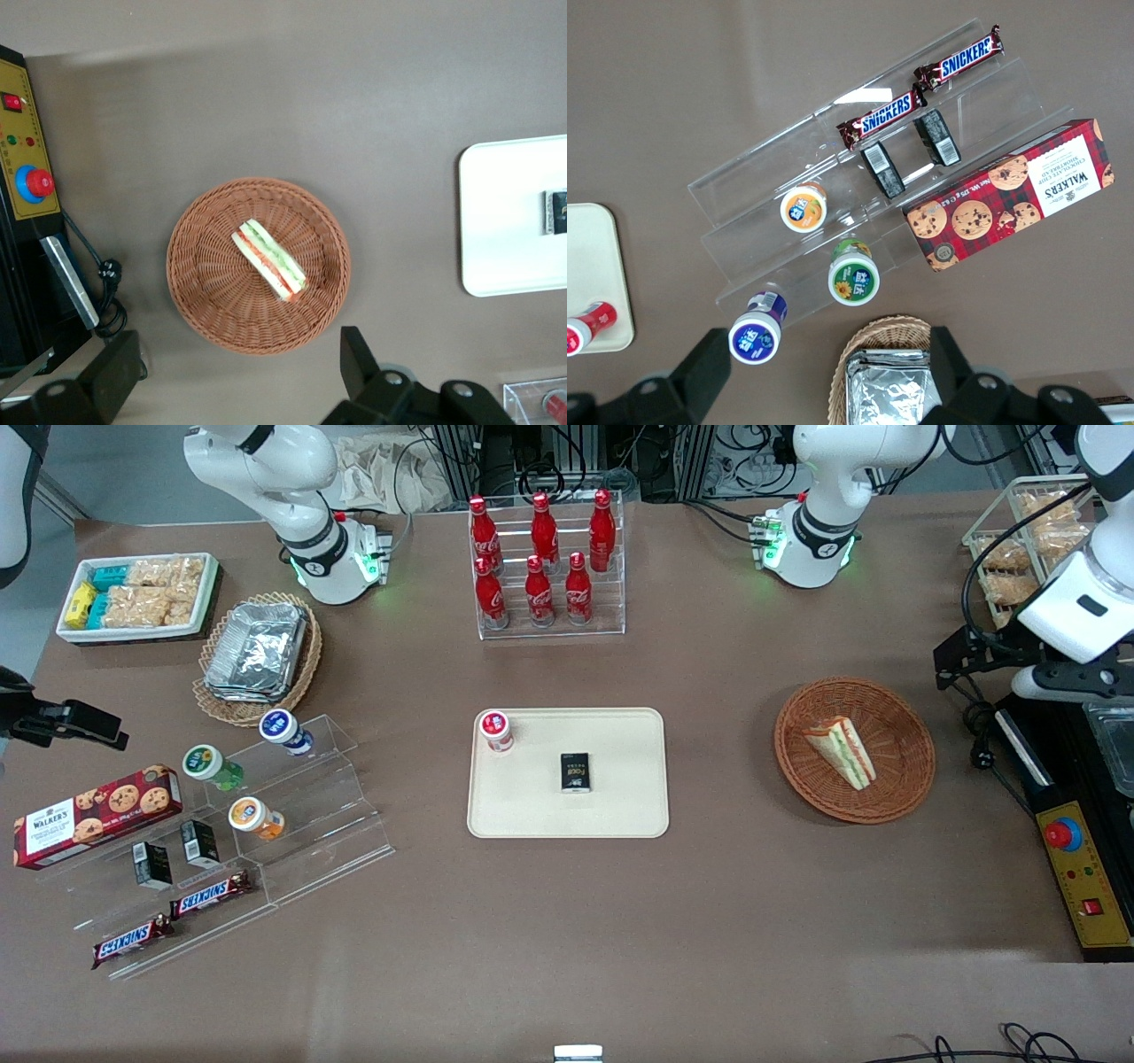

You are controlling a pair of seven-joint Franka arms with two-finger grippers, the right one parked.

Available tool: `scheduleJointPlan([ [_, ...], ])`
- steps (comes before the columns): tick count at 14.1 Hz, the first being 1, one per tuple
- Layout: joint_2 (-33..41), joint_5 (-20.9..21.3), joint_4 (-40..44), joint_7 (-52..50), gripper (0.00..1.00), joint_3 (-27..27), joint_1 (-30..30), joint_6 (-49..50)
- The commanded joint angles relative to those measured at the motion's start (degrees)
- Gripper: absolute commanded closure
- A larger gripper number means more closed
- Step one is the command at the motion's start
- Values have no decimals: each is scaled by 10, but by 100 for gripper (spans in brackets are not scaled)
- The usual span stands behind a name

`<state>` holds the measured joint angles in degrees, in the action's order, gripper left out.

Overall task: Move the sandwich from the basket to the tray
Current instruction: 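Move the left gripper over the wrapped sandwich in the wicker basket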

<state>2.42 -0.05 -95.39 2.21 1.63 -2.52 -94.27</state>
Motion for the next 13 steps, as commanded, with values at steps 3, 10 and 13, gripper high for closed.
scheduleJointPlan([
  [3, -43, -8, 47, -39, 0, 15, -3, 25],
  [10, -26, 5, -115, -496, 0, 53, -2, -110],
  [13, 2, 7, -259, -570, 0, 53, -1, -246],
])
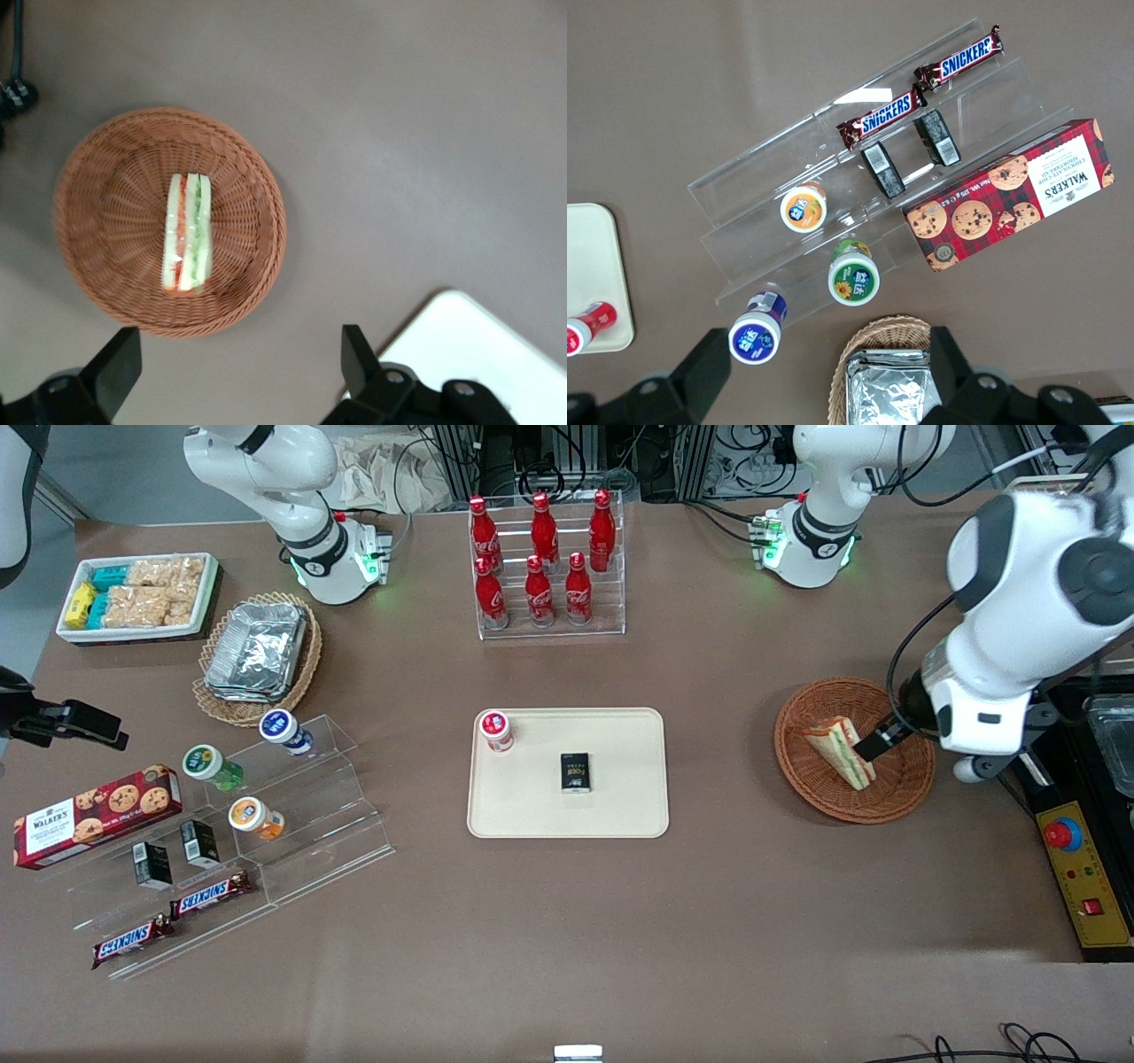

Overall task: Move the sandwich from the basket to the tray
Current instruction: 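Move the left gripper over the wrapped sandwich in the wicker basket, then lower the left gripper and close it on the wrapped sandwich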

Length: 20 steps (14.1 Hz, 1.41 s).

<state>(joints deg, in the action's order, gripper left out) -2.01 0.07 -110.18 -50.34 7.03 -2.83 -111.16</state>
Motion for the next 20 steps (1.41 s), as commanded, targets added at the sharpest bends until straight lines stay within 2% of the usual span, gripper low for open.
scheduleJointPlan([
  [1, 50, 5, -150, -55, 0, -4, 8, -102],
  [4, 26, 5, -210, -66, 0, -6, 14, -183],
  [8, 13, 5, -261, -77, 0, -7, 34, -237],
  [19, -66, 5, -302, -78, 0, -7, 38, -362],
  [20, -71, 5, -301, -78, 25, -7, 38, -368],
])
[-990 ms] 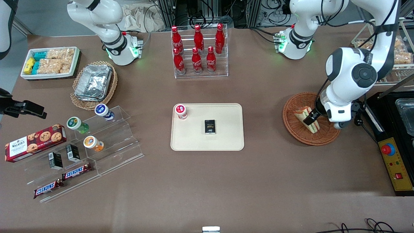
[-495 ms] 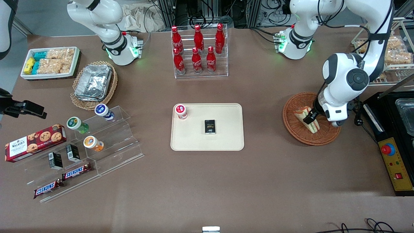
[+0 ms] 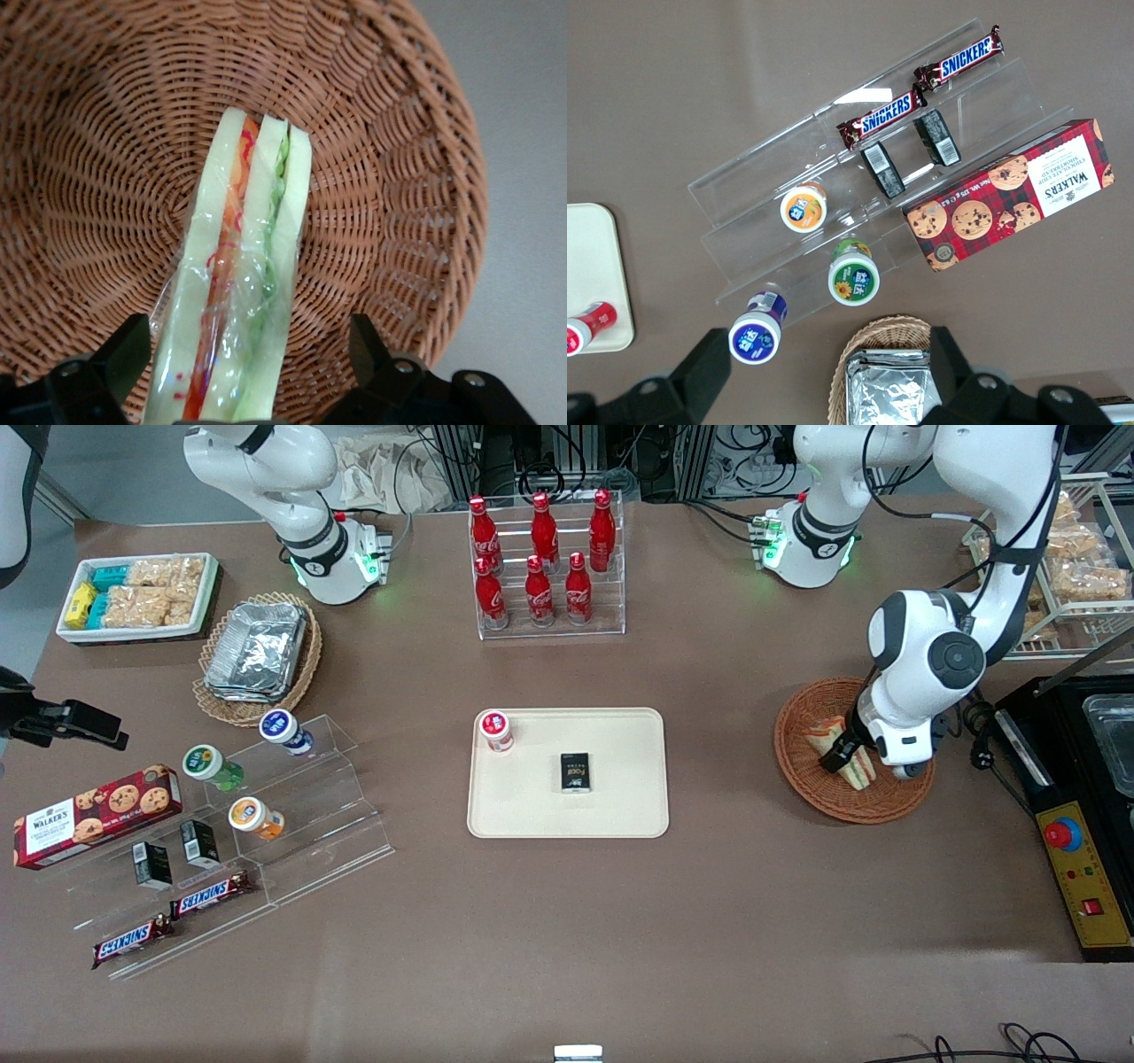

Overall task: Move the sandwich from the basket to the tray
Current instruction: 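Lower the left gripper and close it on the wrapped sandwich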

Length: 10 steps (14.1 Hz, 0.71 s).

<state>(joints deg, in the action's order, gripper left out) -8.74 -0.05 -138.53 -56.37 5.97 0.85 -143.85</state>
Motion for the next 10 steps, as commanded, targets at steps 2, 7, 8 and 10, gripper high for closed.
scheduleJointPlan([
  [2, -2, 7, -17, -14, 100, 4, 1, -42],
  [7, -1, 7, -13, -12, 100, 4, -1, -41],
  [8, 7, 7, -10, -11, 100, 4, -1, -35],
  [10, 42, 11, 4, -8, 100, 6, -2, 8],
])
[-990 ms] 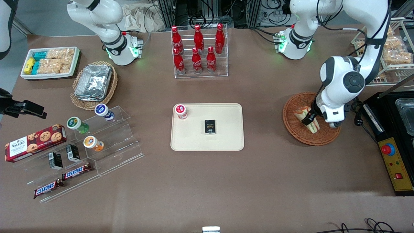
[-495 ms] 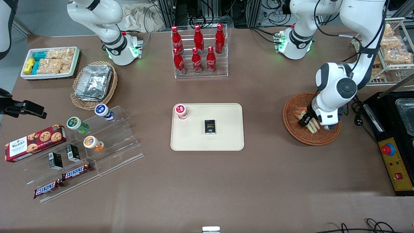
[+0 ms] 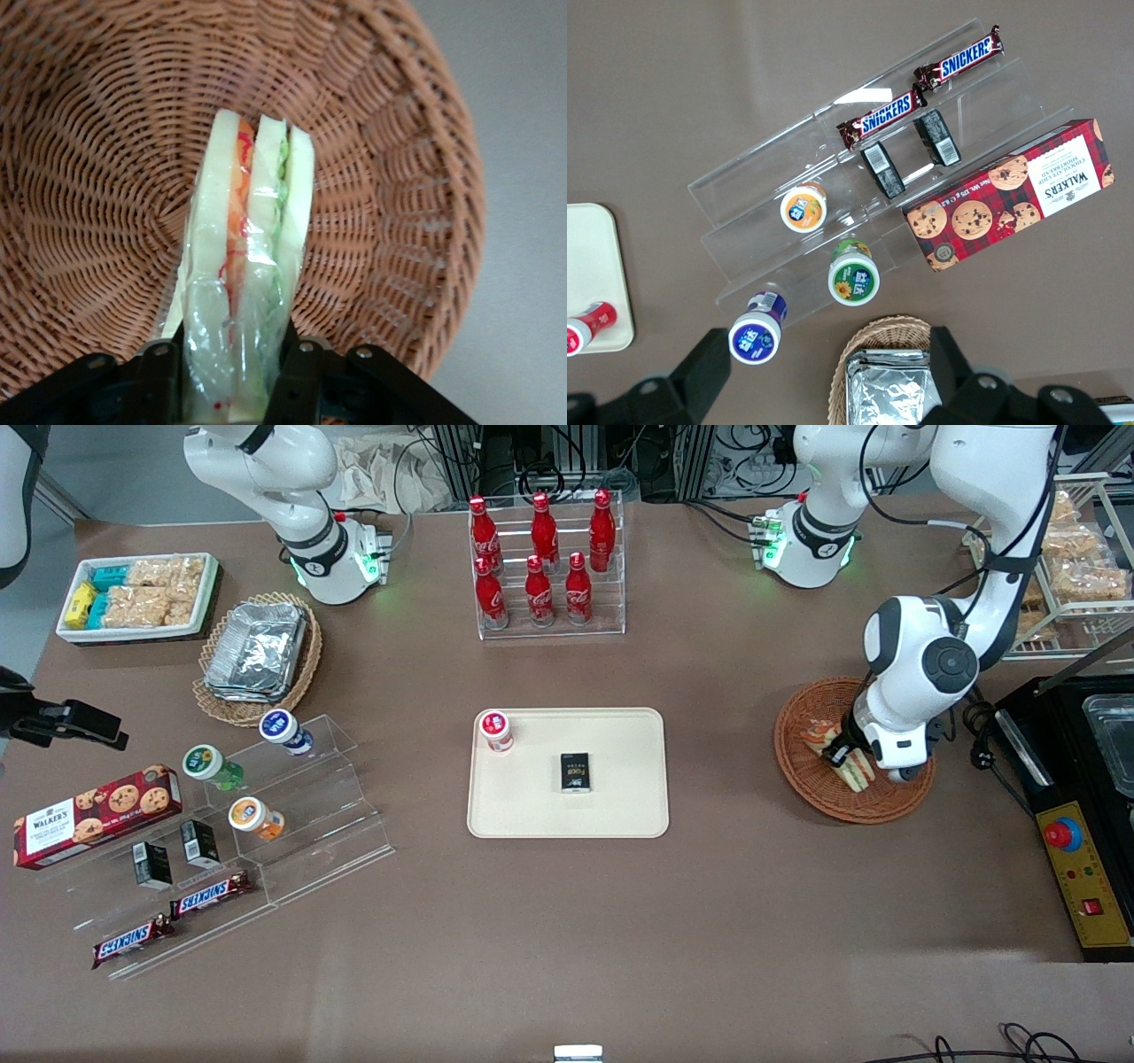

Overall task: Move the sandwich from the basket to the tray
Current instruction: 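Lower the left gripper and close it on the wrapped sandwich, then lift the sandwich out of the basket with the left gripper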

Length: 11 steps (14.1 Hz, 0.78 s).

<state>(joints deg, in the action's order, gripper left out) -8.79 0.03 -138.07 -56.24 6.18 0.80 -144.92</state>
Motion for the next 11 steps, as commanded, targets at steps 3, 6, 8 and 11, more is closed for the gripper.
scheduleJointPlan([
  [3, 65, 53, 94, 18, 100, 8, -6, 194],
  [6, 58, 55, 243, 107, 100, 24, -11, 398],
  [8, 57, 54, 325, 153, 100, 47, -11, 478],
  [11, 27, 11, 443, 285, 94, 84, -10, 560],
])
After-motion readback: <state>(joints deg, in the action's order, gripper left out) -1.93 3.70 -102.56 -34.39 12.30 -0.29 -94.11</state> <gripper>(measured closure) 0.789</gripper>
